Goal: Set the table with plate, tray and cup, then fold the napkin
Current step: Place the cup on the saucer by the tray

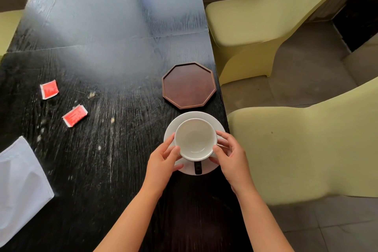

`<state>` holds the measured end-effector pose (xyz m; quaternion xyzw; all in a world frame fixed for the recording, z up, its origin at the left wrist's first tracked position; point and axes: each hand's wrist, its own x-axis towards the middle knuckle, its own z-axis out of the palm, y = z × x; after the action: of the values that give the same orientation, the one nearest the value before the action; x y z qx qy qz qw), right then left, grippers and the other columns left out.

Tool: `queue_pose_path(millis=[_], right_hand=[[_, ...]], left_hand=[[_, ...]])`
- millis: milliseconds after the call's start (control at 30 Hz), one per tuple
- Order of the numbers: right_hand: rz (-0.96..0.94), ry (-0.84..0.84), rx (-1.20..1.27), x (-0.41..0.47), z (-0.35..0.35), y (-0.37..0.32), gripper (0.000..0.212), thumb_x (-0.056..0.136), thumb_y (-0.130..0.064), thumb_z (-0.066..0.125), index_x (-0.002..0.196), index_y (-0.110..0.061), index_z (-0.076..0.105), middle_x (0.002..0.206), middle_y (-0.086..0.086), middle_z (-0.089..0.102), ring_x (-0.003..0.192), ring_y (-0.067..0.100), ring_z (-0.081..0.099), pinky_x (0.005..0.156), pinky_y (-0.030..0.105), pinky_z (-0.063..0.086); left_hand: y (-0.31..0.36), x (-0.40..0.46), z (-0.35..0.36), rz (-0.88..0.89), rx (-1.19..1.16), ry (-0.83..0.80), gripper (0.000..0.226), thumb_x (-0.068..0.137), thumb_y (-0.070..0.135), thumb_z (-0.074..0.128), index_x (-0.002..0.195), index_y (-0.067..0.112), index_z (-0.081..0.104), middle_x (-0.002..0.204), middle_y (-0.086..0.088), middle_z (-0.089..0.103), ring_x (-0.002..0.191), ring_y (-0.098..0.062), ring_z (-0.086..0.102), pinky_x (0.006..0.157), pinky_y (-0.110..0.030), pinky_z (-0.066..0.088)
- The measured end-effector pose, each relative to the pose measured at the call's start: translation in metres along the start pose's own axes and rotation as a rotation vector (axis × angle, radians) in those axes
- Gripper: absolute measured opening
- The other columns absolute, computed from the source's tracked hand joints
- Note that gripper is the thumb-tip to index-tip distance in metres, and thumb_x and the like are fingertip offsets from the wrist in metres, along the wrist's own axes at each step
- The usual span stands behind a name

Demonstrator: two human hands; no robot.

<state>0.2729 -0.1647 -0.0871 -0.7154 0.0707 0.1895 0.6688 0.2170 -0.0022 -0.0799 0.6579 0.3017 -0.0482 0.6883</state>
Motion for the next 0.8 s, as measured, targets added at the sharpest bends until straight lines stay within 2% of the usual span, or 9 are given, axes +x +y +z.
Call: queue_pose_path(millis=[133, 233, 300, 367, 433, 567, 700, 800], right_hand=[[-0.007, -0.014, -0.051, 0.000, 0.000, -0.005, 0.039, 0.089, -0.006, 0.056, 0.101, -0.043, 0.058, 0.109, -0.004, 0.065, 0.100, 0.009, 0.063, 0.073, 0.027, 0.058], [0.003, 0.019, -0.182, -0.004, -0.001, -0.011, 0.033, 0.090, -0.010, 0.054, 0.114, -0.032, 0.056, 0.111, -0.004, 0.062, 0.100, 0.012, 0.062, 0.082, 0.034, 0.056], [-0.020, 0.081, -0.349, -0.011, -0.002, -0.019, 0.035, 0.091, -0.016, 0.054, 0.125, -0.024, 0.052, 0.116, 0.000, 0.059, 0.097, 0.012, 0.059, 0.082, 0.030, 0.051], [-0.139, 0.110, -0.605, -0.020, -0.001, -0.030, 0.034, 0.091, -0.019, 0.053, 0.125, -0.020, 0.052, 0.117, 0.001, 0.058, 0.098, 0.014, 0.056, 0.078, 0.025, 0.045], [-0.278, 0.053, -0.825, -0.029, 0.007, -0.045, 0.031, 0.090, -0.022, 0.053, 0.122, -0.019, 0.054, 0.117, 0.000, 0.059, 0.104, 0.018, 0.055, 0.079, 0.028, 0.045], [-0.429, -0.121, -1.129, -0.040, 0.035, -0.084, 0.035, 0.091, -0.032, 0.048, 0.123, -0.020, 0.051, 0.121, -0.001, 0.057, 0.112, 0.020, 0.051, 0.092, 0.034, 0.040], [-0.519, -0.230, -1.251, -0.052, 0.067, -0.124, 0.041, 0.092, -0.034, 0.043, 0.131, -0.020, 0.042, 0.126, 0.001, 0.054, 0.116, 0.023, 0.048, 0.093, 0.037, 0.037], [-0.643, -0.279, -1.322, -0.068, 0.095, -0.152, 0.041, 0.092, -0.036, 0.045, 0.129, -0.018, 0.042, 0.125, 0.005, 0.053, 0.116, 0.027, 0.048, 0.095, 0.041, 0.036]], left_hand=[[-0.001, 0.000, -0.001, 0.010, 0.019, 0.010, 0.038, 0.090, 0.022, 0.058, 0.112, 0.052, 0.050, 0.105, 0.009, 0.069, 0.090, -0.001, 0.068, 0.062, -0.020, 0.056], [0.000, -0.001, -0.005, 0.003, 0.087, 0.006, 0.045, 0.091, 0.023, 0.056, 0.132, 0.040, 0.044, 0.111, 0.006, 0.067, 0.095, -0.004, 0.067, 0.068, -0.023, 0.057], [0.007, -0.006, -0.011, 0.023, 0.194, 0.028, 0.048, 0.092, 0.026, 0.055, 0.136, 0.036, 0.040, 0.118, 0.005, 0.063, 0.097, -0.006, 0.065, 0.077, -0.025, 0.056], [0.019, -0.011, -0.020, 0.098, 0.393, 0.043, 0.047, 0.091, 0.031, 0.055, 0.136, 0.035, 0.041, 0.119, 0.006, 0.061, 0.097, -0.002, 0.061, 0.079, -0.019, 0.050], [0.035, -0.018, -0.030, 0.179, 0.637, 0.019, 0.046, 0.090, 0.037, 0.052, 0.135, 0.035, 0.042, 0.119, 0.008, 0.061, 0.101, -0.001, 0.058, 0.083, -0.023, 0.048], [0.074, -0.038, -0.054, 0.320, 1.071, 0.019, 0.050, 0.088, 0.046, 0.049, 0.135, 0.031, 0.041, 0.126, 0.008, 0.059, 0.114, -0.009, 0.055, 0.092, -0.028, 0.044], [0.109, -0.068, -0.085, 0.414, 1.226, 0.149, 0.052, 0.088, 0.049, 0.046, 0.135, 0.027, 0.045, 0.125, 0.006, 0.061, 0.109, -0.013, 0.059, 0.095, -0.031, 0.042], [0.127, -0.096, -0.113, 0.423, 1.290, 0.243, 0.052, 0.088, 0.049, 0.046, 0.133, 0.024, 0.047, 0.121, 0.003, 0.063, 0.108, -0.017, 0.059, 0.095, -0.033, 0.040]])
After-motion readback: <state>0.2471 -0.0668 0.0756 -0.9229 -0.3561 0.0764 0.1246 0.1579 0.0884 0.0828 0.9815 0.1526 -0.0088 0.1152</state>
